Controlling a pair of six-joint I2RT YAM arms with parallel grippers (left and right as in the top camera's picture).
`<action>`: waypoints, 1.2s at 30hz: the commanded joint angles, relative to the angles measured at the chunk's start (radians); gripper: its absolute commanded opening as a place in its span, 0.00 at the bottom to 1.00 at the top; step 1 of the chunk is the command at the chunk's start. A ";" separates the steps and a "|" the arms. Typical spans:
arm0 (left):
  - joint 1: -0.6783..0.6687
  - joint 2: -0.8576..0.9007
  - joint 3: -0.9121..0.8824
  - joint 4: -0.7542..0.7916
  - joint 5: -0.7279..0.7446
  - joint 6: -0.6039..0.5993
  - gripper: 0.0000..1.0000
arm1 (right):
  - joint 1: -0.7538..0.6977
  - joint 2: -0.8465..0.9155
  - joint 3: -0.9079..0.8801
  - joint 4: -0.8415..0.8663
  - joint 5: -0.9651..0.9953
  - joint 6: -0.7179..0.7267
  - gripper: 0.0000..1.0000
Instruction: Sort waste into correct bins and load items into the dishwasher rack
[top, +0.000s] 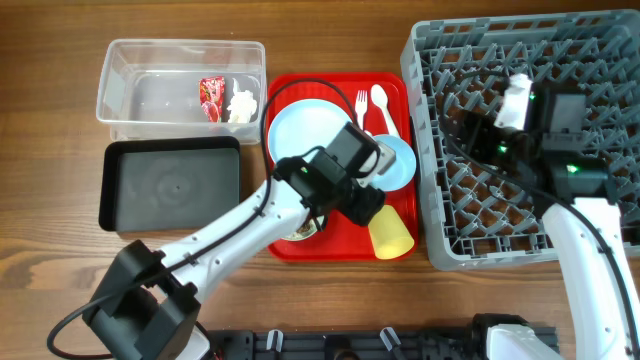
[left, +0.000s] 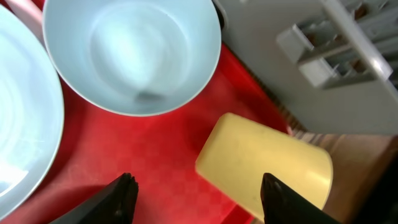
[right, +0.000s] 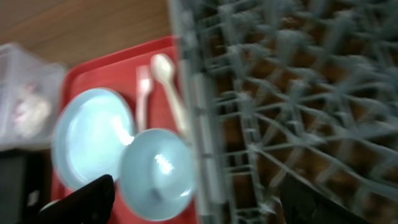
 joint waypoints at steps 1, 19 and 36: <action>-0.064 -0.028 -0.001 -0.005 -0.130 0.106 0.66 | -0.043 -0.020 0.054 -0.066 0.147 0.041 0.87; -0.336 -0.005 0.023 -0.027 -0.361 0.203 0.73 | -0.104 -0.020 0.083 -0.183 0.209 0.043 0.93; -0.363 0.165 0.023 0.206 -0.728 0.259 0.38 | -0.104 -0.020 0.083 -0.191 0.205 0.044 0.94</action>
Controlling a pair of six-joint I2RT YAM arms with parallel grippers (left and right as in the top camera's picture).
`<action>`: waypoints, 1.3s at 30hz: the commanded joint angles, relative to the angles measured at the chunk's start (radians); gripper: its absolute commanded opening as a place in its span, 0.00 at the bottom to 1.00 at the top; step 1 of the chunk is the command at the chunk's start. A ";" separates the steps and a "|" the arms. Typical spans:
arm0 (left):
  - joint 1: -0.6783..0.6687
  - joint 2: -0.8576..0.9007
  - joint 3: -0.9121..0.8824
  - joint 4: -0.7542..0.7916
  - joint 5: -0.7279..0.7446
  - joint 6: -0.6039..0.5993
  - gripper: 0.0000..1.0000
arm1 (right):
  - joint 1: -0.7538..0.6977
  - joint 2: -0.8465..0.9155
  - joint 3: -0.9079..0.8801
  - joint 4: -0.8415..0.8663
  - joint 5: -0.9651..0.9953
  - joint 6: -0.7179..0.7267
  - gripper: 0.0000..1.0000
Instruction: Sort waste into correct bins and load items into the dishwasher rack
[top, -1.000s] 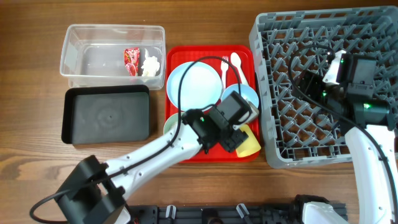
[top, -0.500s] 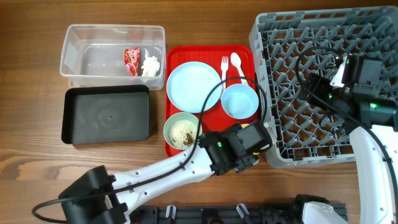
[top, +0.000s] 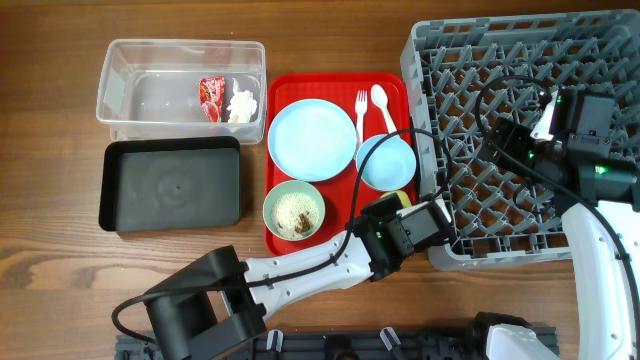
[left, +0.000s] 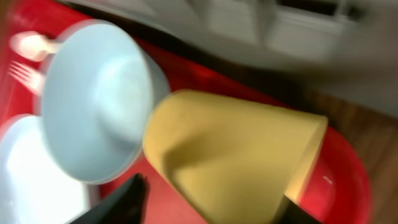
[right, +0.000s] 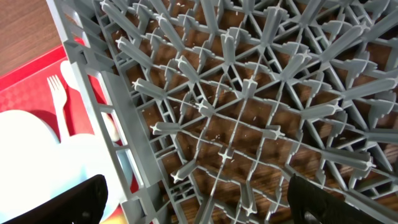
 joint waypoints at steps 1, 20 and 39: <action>0.004 0.005 0.017 0.043 -0.115 0.004 0.30 | -0.003 -0.013 0.029 -0.008 0.016 0.006 0.94; 0.538 -0.294 0.018 -0.063 0.827 -0.483 0.04 | -0.003 -0.013 0.029 0.023 -0.102 -0.083 1.00; 0.938 -0.133 0.018 0.333 1.658 -0.936 0.04 | 0.145 0.246 0.027 0.271 -1.320 -0.483 1.00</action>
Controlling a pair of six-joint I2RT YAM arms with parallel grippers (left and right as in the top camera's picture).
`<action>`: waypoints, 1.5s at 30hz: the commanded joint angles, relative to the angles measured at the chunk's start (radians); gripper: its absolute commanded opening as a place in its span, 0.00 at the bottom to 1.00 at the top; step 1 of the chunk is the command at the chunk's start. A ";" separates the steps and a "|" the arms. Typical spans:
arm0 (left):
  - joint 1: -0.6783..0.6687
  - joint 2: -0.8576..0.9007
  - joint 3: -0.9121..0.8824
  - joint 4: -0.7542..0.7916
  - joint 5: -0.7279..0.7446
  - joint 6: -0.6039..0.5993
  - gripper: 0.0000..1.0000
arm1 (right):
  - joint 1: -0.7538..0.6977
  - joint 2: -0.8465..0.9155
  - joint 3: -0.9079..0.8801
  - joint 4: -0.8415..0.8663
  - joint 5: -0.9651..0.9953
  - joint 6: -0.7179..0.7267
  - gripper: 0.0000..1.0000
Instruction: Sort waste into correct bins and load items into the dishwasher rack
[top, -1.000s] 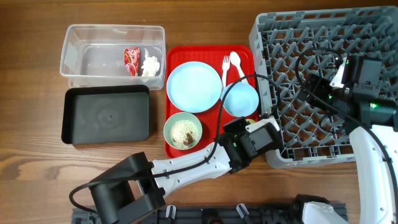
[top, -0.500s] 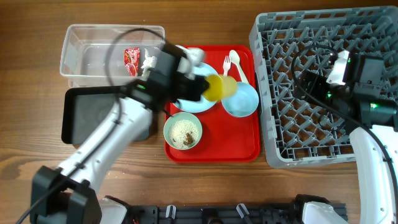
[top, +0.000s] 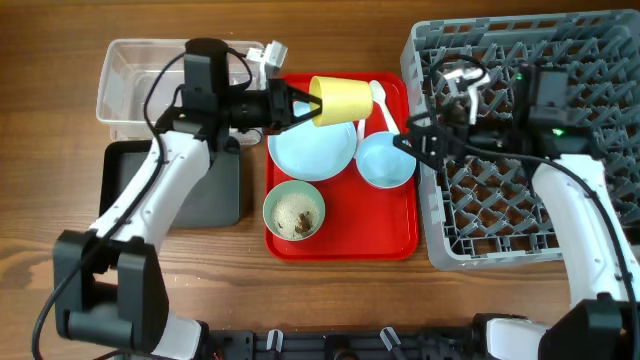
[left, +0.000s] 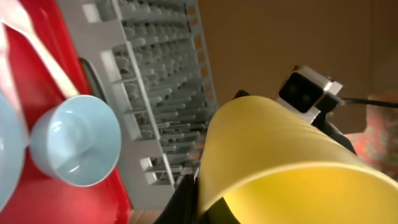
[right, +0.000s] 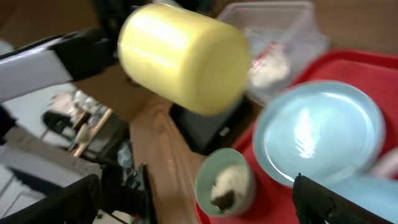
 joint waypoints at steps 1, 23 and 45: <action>-0.033 0.012 0.014 0.061 0.104 -0.081 0.04 | 0.058 0.031 0.019 0.079 -0.110 0.028 1.00; -0.116 0.012 0.014 0.196 0.153 -0.180 0.04 | 0.135 0.040 0.019 0.357 -0.213 0.192 0.66; -0.116 0.012 0.014 0.196 0.153 -0.180 0.04 | 0.135 0.040 0.019 0.474 -0.235 0.316 0.72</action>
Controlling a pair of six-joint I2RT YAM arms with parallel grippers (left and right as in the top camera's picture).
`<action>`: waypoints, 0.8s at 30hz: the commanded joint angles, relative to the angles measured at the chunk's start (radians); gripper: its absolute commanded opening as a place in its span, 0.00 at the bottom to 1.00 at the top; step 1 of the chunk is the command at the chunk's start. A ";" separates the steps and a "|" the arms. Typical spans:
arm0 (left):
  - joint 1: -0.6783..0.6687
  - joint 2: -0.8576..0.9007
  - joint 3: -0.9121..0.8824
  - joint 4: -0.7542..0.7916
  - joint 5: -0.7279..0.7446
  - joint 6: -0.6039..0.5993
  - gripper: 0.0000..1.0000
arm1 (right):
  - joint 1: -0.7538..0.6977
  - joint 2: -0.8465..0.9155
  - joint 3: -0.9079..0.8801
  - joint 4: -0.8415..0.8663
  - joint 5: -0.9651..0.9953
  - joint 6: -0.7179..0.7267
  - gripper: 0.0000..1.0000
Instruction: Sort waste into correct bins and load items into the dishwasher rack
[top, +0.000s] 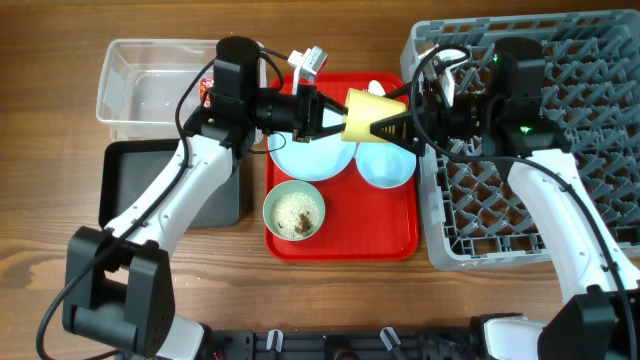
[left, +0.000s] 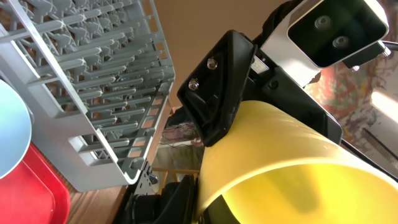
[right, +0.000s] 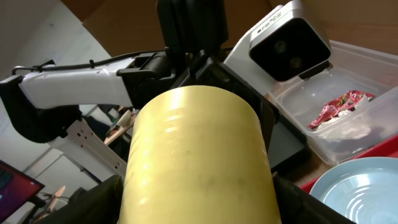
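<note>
A yellow cup (top: 362, 115) hangs on its side above the red tray (top: 390, 235), held from both ends. My left gripper (top: 325, 115) is shut on its rim, and the cup (left: 280, 162) fills the left wrist view. My right gripper (top: 392, 125) is shut on the base end, with a black finger against each side of the cup (right: 199, 155). The grey dishwasher rack (top: 520, 200) stands at the right. On the tray lie a light blue plate (top: 305, 155), a blue bowl (top: 385, 165) and a green bowl with food scraps (top: 294, 210).
A clear bin (top: 150, 80) at the back left holds a red wrapper (top: 207, 92). A black bin (top: 140, 185) sits in front of it. A white spoon (top: 372, 88) shows partly at the tray's far edge, behind the cup.
The left gripper has carried the cup a little to the right. The right gripper, then open beside the blue bowl, now grips the cup's base end.
First my left gripper stood open over the cup lying on the tray's front right corner, with the right arm over the rack. Then it was low around the cup. Later it held the cup high over the plate. Now both grippers hold it.
</note>
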 joint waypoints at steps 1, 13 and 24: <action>0.000 0.006 0.014 0.003 -0.010 0.001 0.04 | 0.005 0.012 0.016 -0.003 -0.055 0.000 0.71; 0.003 0.006 0.014 0.003 -0.020 0.011 0.21 | 0.005 0.012 0.016 -0.016 -0.049 0.001 0.62; 0.118 -0.001 0.014 -0.436 -0.435 0.410 0.54 | 0.005 0.012 0.017 -0.280 0.445 -0.091 0.53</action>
